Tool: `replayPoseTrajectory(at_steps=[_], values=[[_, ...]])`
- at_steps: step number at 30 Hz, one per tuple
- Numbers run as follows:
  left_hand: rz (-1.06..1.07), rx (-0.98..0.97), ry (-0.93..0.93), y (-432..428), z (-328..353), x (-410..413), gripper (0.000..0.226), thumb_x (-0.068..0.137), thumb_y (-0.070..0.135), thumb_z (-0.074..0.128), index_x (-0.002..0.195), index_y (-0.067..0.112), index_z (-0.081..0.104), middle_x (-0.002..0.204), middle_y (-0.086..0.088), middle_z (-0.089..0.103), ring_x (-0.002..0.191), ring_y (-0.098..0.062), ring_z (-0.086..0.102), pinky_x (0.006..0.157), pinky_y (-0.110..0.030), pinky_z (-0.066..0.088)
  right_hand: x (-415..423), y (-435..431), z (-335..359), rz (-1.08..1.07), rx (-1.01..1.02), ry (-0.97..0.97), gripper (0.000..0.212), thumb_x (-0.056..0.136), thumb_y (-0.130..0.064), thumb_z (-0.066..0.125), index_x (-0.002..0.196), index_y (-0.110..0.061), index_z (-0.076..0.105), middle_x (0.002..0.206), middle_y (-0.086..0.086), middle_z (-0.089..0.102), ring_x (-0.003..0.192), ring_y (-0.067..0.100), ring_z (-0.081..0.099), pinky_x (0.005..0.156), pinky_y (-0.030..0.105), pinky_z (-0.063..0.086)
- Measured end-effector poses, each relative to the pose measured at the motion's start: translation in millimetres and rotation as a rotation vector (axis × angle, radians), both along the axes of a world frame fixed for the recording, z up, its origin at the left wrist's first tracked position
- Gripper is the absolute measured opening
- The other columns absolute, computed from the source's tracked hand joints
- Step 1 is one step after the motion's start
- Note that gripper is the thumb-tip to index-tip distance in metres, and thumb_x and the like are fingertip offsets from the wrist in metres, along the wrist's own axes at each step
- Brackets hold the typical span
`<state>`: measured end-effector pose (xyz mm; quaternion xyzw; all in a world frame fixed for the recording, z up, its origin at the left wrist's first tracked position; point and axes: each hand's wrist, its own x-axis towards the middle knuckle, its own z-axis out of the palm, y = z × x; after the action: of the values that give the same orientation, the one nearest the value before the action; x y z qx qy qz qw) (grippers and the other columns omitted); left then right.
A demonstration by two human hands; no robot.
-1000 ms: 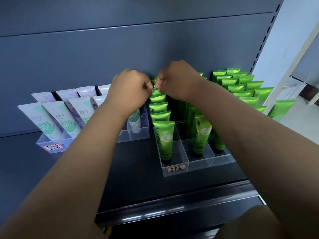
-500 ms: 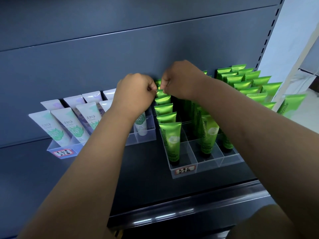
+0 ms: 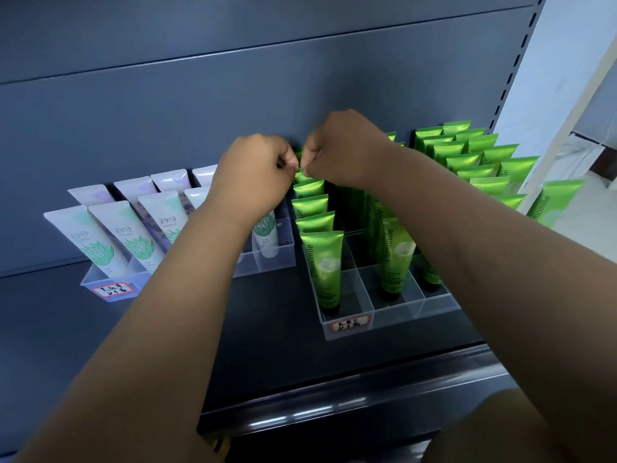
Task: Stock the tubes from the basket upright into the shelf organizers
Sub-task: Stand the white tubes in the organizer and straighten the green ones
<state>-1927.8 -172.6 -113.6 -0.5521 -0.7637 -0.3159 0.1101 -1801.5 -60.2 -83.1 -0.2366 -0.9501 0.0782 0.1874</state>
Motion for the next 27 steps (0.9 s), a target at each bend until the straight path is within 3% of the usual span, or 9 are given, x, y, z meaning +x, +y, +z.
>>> replayPoseTrajectory(at_steps=[5, 11, 16, 20, 27], values=[[0.005, 0.048, -0.042, 1, 4, -1, 0.02, 0.081, 0.024, 0.058, 0.086, 0.022, 0.077, 0.086, 0.001, 0.076, 0.083, -0.023, 0.068, 0.078, -0.04, 0.055, -4, 7, 10, -0.037, 0.081, 0.034, 0.026, 0.086, -0.03, 0.058, 0.093, -0.015, 0.078, 0.099, 0.006, 0.075, 0.102, 0.027, 0.068, 0.088, 0.032, 0.053], [0.027, 0.09, -0.071, 8, 21, -10, 0.018, 0.085, 0.024, 0.061, 0.089, 0.022, 0.079, 0.088, 0.0, 0.077, 0.086, -0.02, 0.07, 0.082, -0.038, 0.056, -12, 20, 35, -0.07, 0.108, 0.113, 0.025, 0.087, -0.021, 0.059, 0.096, -0.009, 0.078, 0.106, 0.01, 0.076, 0.108, 0.027, 0.068, 0.09, 0.028, 0.049], [-0.001, -0.002, -0.12, 24, 30, -16, 0.009, 0.08, 0.022, 0.075, 0.078, 0.031, 0.077, 0.085, 0.006, 0.076, 0.088, -0.017, 0.071, 0.087, -0.038, 0.056, -15, 19, 36, -0.047, 0.099, -0.037, 0.02, 0.083, -0.023, 0.073, 0.099, -0.016, 0.08, 0.104, 0.006, 0.075, 0.104, 0.024, 0.069, 0.085, 0.026, 0.049], [-0.006, -0.135, -0.148, 29, 29, -20, 0.02, 0.072, 0.027, 0.083, 0.065, 0.039, 0.069, 0.08, 0.008, 0.074, 0.087, -0.019, 0.071, 0.089, -0.043, 0.057, -14, 14, 30, -0.023, 0.079, -0.145, 0.02, 0.082, -0.021, 0.076, 0.101, -0.017, 0.08, 0.1, 0.007, 0.075, 0.1, 0.023, 0.069, 0.083, 0.027, 0.049], [0.001, -0.148, -0.077, 29, 31, -14, 0.013, 0.079, 0.017, 0.08, 0.087, 0.027, 0.081, 0.089, 0.001, 0.077, 0.093, -0.018, 0.07, 0.089, -0.033, 0.055, -9, 12, 24, -0.015, 0.093, -0.173, 0.021, 0.089, -0.015, 0.069, 0.106, -0.019, 0.08, 0.107, 0.005, 0.075, 0.106, 0.022, 0.068, 0.082, 0.026, 0.045]])
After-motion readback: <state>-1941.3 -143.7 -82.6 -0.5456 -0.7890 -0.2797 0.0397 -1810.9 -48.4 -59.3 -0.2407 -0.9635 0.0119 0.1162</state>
